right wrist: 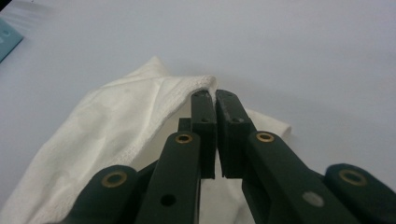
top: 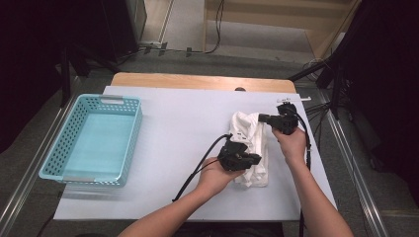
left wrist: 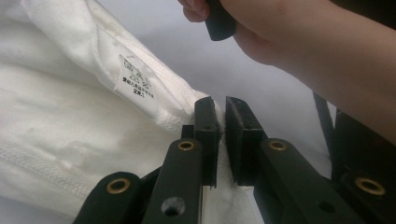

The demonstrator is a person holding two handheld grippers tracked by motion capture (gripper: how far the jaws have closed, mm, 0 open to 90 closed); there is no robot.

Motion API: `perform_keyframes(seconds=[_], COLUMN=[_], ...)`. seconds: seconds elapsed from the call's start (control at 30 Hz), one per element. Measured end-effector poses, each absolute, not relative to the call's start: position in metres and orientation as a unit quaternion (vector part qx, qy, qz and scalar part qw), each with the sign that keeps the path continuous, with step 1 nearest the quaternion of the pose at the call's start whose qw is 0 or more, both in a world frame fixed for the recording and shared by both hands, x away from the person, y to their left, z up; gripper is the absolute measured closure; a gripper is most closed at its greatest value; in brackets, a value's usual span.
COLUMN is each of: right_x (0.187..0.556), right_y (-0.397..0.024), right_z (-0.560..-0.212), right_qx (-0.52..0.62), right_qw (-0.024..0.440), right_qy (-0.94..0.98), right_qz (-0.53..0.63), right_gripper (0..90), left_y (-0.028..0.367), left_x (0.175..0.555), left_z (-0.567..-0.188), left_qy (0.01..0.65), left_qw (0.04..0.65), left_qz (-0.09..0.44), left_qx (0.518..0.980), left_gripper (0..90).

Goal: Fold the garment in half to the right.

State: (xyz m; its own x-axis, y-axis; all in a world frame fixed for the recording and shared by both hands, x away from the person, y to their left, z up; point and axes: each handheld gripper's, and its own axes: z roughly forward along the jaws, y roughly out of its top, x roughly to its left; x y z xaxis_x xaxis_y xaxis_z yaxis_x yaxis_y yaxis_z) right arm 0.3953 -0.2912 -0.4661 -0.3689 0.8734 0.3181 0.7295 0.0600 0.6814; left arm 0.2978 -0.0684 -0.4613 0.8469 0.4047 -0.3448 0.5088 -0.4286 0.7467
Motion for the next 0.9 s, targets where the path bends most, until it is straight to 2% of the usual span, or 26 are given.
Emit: perform_keyframes(seconds=[0.13, 0.3, 0.57, 0.63, 0.8, 0.9], right_x=[0.394, 0.396, 0.398, 0.398, 0.395, 0.392], right_y=[-0.296, -0.301, -0.306, -0.308, -0.311, -0.310], right_z=[-0.469, -0.475, -0.483, -0.483, -0.475, -0.471], right_qx=[0.559, 0.566, 0.579, 0.581, 0.576, 0.568], right_qw=[0.087, 0.088, 0.092, 0.098, 0.119, 0.118], right_qy=[0.721, 0.721, 0.722, 0.719, 0.714, 0.719], right_qz=[0.400, 0.389, 0.368, 0.368, 0.379, 0.382], right_gripper=[84.3, 84.3, 83.2, 79.9, 64.2, 60.9], left_y=[-0.076, -0.074, -0.058, -0.048, -0.033, -0.027], left_x=[0.298, 0.298, 0.298, 0.301, 0.305, 0.306], left_z=[-0.464, -0.463, -0.455, -0.453, -0.453, -0.454], left_qy=[0.263, 0.254, 0.244, 0.247, 0.256, 0.260], left_qw=[0.456, 0.459, 0.459, 0.454, 0.452, 0.451], left_qz=[-0.065, -0.077, -0.078, -0.073, -0.068, -0.062], left_qx=[0.848, 0.848, 0.850, 0.853, 0.852, 0.851], left_gripper=[83.0, 69.0, 54.5, 51.1, 44.1, 42.4])
